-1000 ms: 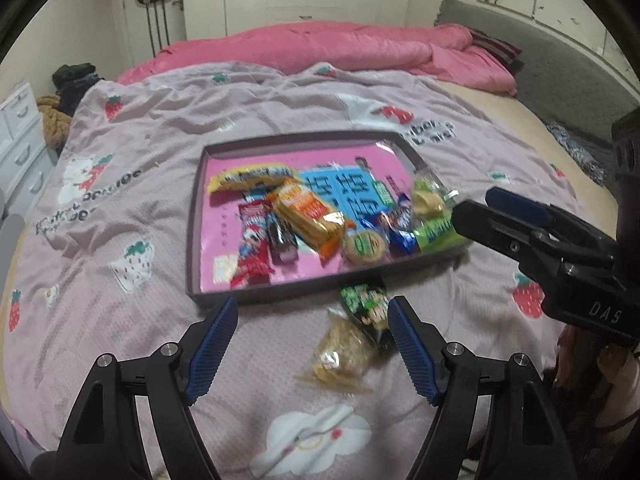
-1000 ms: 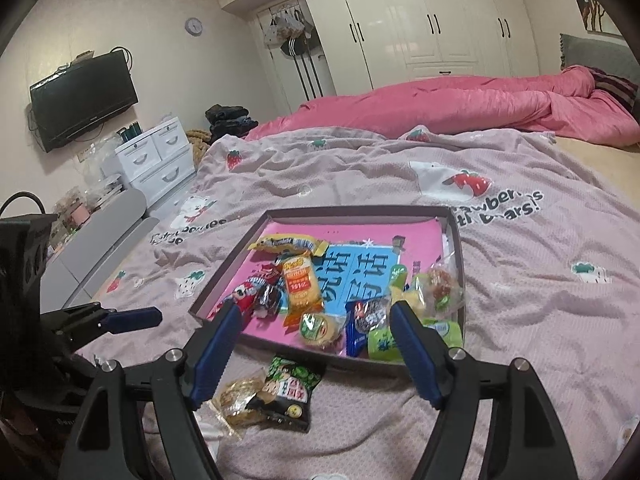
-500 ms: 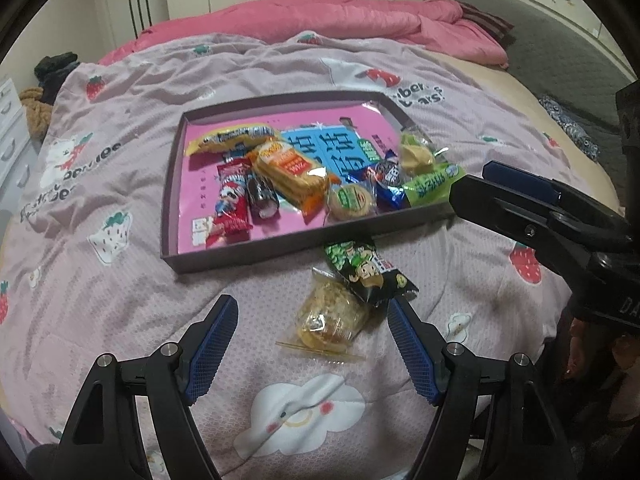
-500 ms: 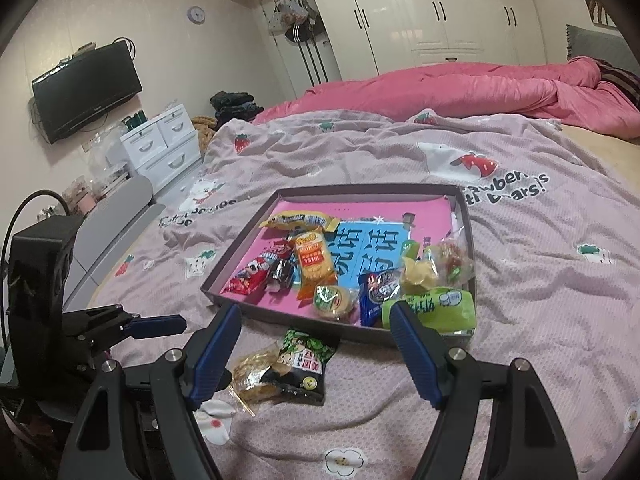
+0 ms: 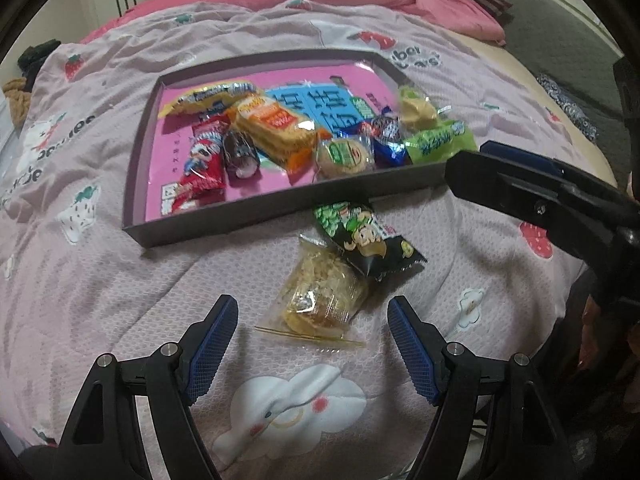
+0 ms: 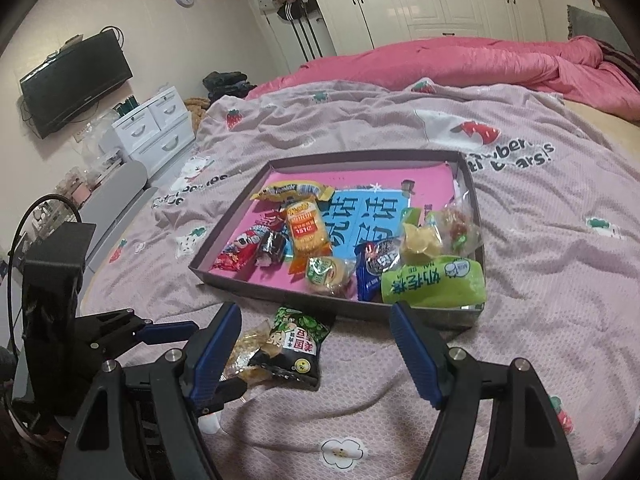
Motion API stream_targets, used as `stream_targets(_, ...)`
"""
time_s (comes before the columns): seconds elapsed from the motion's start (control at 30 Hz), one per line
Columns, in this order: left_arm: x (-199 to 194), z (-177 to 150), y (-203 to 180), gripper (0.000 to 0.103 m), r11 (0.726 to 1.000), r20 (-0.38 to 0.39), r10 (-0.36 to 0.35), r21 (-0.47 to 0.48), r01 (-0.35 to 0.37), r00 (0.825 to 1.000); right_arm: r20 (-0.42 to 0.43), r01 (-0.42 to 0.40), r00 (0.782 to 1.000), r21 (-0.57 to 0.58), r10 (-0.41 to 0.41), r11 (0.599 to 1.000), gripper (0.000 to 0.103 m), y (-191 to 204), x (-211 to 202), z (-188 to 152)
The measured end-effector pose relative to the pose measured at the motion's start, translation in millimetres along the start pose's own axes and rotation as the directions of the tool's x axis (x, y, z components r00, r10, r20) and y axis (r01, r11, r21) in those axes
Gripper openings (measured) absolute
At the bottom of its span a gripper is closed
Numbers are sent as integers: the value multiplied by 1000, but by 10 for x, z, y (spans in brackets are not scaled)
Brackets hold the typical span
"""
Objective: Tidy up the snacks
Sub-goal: 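Withdraw both open tools from the tray toward the green chip bag and pastry bag, then grasp the green chip bag with the right tool while the left tool grasps the clear pastry bag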
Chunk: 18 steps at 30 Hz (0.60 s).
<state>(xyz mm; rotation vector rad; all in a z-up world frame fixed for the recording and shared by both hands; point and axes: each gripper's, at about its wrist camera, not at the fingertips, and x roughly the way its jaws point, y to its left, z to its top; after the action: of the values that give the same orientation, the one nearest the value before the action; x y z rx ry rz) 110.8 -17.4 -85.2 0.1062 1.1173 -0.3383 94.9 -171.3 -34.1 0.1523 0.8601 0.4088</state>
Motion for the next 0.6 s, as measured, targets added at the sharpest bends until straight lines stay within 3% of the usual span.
stream_targets(0.6,230,17,17,78,1000,-46,-7,16,8,999,-136,0,991,13,1,1000,76,-54,374,-121)
